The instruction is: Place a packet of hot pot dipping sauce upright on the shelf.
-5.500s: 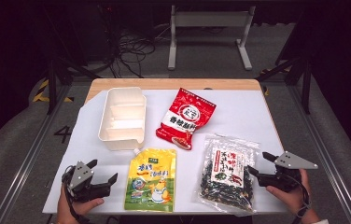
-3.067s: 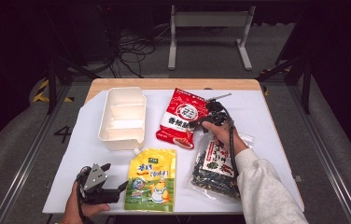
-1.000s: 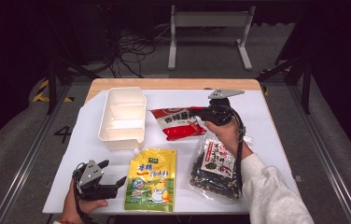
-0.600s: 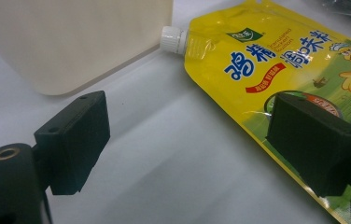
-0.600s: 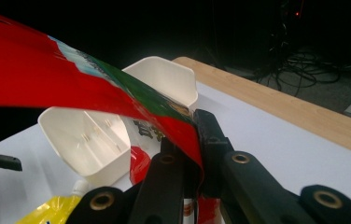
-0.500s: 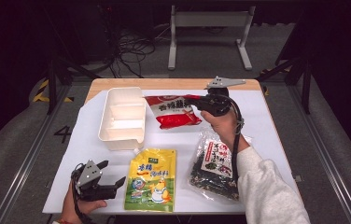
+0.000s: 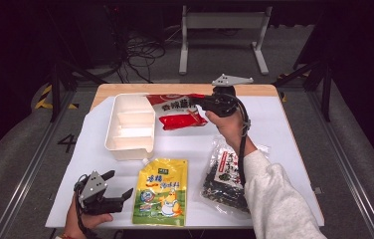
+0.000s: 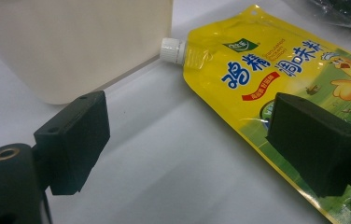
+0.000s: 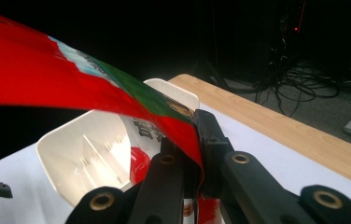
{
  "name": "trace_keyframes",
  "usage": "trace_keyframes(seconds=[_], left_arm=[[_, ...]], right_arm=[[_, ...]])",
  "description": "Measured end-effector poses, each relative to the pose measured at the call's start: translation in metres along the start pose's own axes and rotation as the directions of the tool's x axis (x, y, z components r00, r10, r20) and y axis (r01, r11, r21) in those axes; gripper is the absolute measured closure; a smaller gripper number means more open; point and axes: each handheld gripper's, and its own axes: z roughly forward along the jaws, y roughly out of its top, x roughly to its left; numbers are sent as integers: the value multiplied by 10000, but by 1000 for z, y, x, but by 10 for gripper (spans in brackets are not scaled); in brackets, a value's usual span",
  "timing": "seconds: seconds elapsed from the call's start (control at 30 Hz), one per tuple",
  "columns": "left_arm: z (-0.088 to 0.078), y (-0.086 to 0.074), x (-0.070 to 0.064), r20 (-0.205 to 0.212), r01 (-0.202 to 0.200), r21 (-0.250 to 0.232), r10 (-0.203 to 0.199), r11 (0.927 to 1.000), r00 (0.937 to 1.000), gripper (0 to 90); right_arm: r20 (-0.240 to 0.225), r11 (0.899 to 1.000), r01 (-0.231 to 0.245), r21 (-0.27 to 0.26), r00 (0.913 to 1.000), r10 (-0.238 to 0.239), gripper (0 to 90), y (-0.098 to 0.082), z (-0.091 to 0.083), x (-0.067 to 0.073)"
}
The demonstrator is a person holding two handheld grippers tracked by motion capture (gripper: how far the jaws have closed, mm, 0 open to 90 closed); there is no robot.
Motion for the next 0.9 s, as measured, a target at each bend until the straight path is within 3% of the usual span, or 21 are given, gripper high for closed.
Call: trace_keyframes(seconds=[0.4,0.9], left_arm=[[0,-1,0,81,6,-116,-5,9999,10000,137],[-2,-3,-1,210,91,-143,-87,9999,9997,136]], right_arm=[[99,9992,-103,-395,9999,107,881,16,22,-3],[229,9975,-267,-654,9993,283,881,23,64,1]])
